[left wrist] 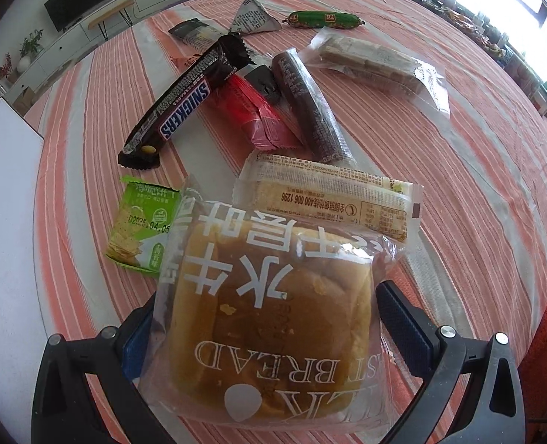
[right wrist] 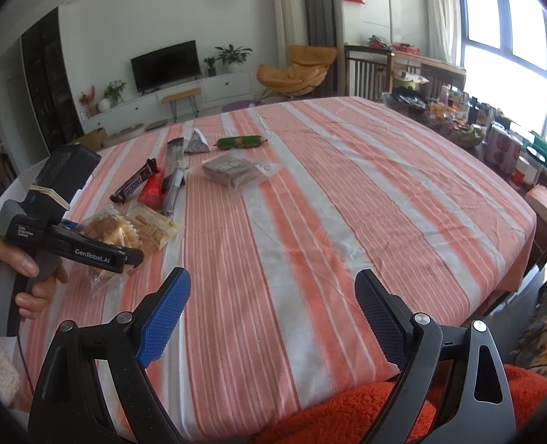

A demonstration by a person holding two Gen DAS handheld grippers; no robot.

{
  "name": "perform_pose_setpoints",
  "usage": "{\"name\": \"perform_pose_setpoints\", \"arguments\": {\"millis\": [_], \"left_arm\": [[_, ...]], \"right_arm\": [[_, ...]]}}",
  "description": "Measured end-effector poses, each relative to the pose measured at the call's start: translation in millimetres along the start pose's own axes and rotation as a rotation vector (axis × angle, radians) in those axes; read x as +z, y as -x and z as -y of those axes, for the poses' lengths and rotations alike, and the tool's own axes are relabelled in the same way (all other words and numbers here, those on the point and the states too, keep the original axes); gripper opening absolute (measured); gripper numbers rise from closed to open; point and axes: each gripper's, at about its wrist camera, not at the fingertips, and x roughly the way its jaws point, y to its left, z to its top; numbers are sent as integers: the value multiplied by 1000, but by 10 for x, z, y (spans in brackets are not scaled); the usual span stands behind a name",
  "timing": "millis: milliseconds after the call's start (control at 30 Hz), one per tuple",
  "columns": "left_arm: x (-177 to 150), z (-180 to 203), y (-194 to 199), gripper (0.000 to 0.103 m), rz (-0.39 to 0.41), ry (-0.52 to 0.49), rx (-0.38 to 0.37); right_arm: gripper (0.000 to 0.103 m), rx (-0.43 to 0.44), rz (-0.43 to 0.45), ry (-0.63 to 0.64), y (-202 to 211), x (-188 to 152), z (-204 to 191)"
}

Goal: Organize snacks
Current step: 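Grasp the bagged bread bun with the left tool and lift it, then carry the bread bun with the left tool while the right tool grasps the cream-filled bar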

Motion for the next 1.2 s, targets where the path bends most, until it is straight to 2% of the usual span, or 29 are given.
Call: {"name": "perform_pose_setpoints", "arguments": {"millis": [100, 167, 233, 333, 533, 733, 1200], "left_arm": [[-3, -39, 5, 103, -11, 35, -7], [-33, -21, 48, 100, -9, 42, -6], [-73, -13, 125, 88, 8, 50, -10], [-167, -25, 297, 77, 43, 78, -41], [-565, 16, 604, 76, 97, 91, -48], [-914, -61, 820, 76, 143, 176, -120], [-1156, -125, 971, 76, 181, 248, -166]], "right_arm": [[93, -1, -4, 1, 1, -1, 8], [93, 1, -7, -3, -4, -2, 16], [93, 3, -11, -7, -15, 1, 22], [93, 10, -15, -16, -24, 4, 46], [93, 20, -28, -30, -57, 6, 65], [93, 15, -28, -24, -64, 2, 58], [93, 9, -33, -22, -74, 3, 44]]}}
